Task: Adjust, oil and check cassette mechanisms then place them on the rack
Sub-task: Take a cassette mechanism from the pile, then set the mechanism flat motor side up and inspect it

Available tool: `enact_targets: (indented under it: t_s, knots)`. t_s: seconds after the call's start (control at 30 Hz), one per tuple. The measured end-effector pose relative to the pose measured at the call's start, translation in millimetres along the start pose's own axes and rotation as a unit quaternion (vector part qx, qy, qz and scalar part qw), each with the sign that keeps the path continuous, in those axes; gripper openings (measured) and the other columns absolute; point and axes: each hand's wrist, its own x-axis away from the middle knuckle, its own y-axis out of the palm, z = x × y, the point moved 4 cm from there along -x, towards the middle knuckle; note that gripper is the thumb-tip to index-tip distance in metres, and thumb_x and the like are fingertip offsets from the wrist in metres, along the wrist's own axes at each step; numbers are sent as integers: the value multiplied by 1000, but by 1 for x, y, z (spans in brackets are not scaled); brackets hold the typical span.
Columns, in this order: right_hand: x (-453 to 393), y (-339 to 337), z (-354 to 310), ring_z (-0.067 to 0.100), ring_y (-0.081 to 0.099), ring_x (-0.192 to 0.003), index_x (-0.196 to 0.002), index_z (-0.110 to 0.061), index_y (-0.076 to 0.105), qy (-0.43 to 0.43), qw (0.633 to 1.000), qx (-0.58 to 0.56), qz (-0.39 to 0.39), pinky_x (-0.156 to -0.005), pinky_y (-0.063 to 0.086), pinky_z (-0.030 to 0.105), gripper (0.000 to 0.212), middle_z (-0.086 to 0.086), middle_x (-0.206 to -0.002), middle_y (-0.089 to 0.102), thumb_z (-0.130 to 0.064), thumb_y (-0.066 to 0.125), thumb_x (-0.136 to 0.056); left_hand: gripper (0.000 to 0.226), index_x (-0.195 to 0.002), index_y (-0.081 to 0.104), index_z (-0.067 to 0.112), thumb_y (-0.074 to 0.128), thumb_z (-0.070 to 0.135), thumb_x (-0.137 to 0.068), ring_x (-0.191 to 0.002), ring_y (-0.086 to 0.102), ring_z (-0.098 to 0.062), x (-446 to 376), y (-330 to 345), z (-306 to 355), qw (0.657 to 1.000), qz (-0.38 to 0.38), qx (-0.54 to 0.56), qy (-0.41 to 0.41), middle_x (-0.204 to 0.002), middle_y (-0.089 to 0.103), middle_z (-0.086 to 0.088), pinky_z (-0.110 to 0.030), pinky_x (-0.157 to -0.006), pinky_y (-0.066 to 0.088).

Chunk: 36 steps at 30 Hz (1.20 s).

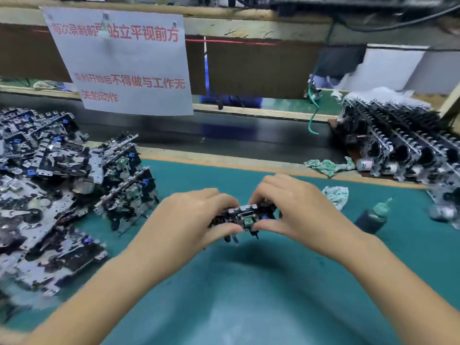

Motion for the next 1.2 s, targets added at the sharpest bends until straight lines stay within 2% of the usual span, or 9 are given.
enact_targets:
  t_s: [0.13, 0.23, 0.33, 0.43, 0.53, 0.6, 0.77, 0.93, 1.2]
  knots:
    - [55, -2, 31, 19, 54, -64, -69, -14, 60, 25, 965, 228, 127, -39, 38, 30, 12, -1, -69, 57, -20, 57, -79, 30, -77, 73, 21, 51, 37, -90, -57, 60, -14, -27, 54, 46, 974, 89, -157, 141, -67, 65, 8, -26, -42, 44]
    - [102, 17, 51, 21, 50, -61, -72, -13, 52, 14, 947, 269, 177, -43, 39, 30, 13, 2, -68, 58, -11, 52, -86, 24, -71, 71, 21, 59, 20, -91, -56, 57, -15, -30, 89, 76, 941, 183, -173, 224, -61, 59, 7, -25, -48, 43]
    - [132, 34, 56, 21, 51, -62, -80, -16, 42, 21, 947, 270, 175, -44, 39, 28, 15, 1, -71, 60, -12, 55, -85, 11, -80, 70, 21, 75, 30, -78, -70, 60, -18, -29, 112, 83, 947, 169, -112, 251, -72, 63, 4, -28, -68, 49]
    - [139, 37, 58, 18, 55, -66, -79, -16, 58, 32, 961, 244, 128, -41, 41, 26, 5, -3, -77, 63, -21, 60, -79, 75, -121, 54, 28, 76, 65, -60, -112, 51, -20, -35, 129, 63, 986, 52, -22, 158, -116, 61, -2, -36, -98, 38]
    - [145, 34, 62, 15, 62, -73, -85, -17, 69, 42, 978, 183, 93, -46, 46, 24, 27, -6, -86, 65, -43, 61, -80, 112, -141, 14, 47, 74, 74, -51, -136, 26, -9, -40, 139, 42, 983, -107, 141, 38, -146, 31, 7, -30, -112, 23]
    - [149, 31, 65, 14, 63, -76, -88, -16, 71, 58, 981, 139, 119, -51, 49, 24, 38, -5, -89, 66, -50, 55, -85, 113, -136, 6, 55, 79, 68, -51, -133, 23, 3, -42, 147, 37, 967, -148, 208, 18, -140, 27, 22, -23, -111, 21]
    - [153, 24, 77, 5, 51, -74, -84, -13, 67, 163, 963, -2, 215, -60, 43, 22, 39, -8, -83, 62, -44, 46, -95, 103, -134, 12, 59, 82, 57, -59, -127, 27, 13, -41, 153, 33, 956, -125, 266, 3, -132, 25, 40, -12, -106, 24]
    - [158, 26, 89, 6, 51, -72, -86, -18, 64, 243, 935, -88, 244, -56, 44, 29, 26, -14, -82, 57, -38, 48, -89, 103, -131, 12, 70, 83, 52, -57, -128, 28, 16, -39, 150, 29, 947, -120, 298, -16, -135, 23, 48, -1, -101, 22]
    - [159, 28, 94, 12, 54, -72, -85, -24, 61, 295, 916, -116, 248, -58, 44, 31, 21, -17, -81, 55, -41, 48, -86, 107, -135, 4, 65, 74, 52, -56, -129, 25, 15, -37, 152, 36, 949, -125, 288, -26, -134, 19, 48, -5, -104, 21]
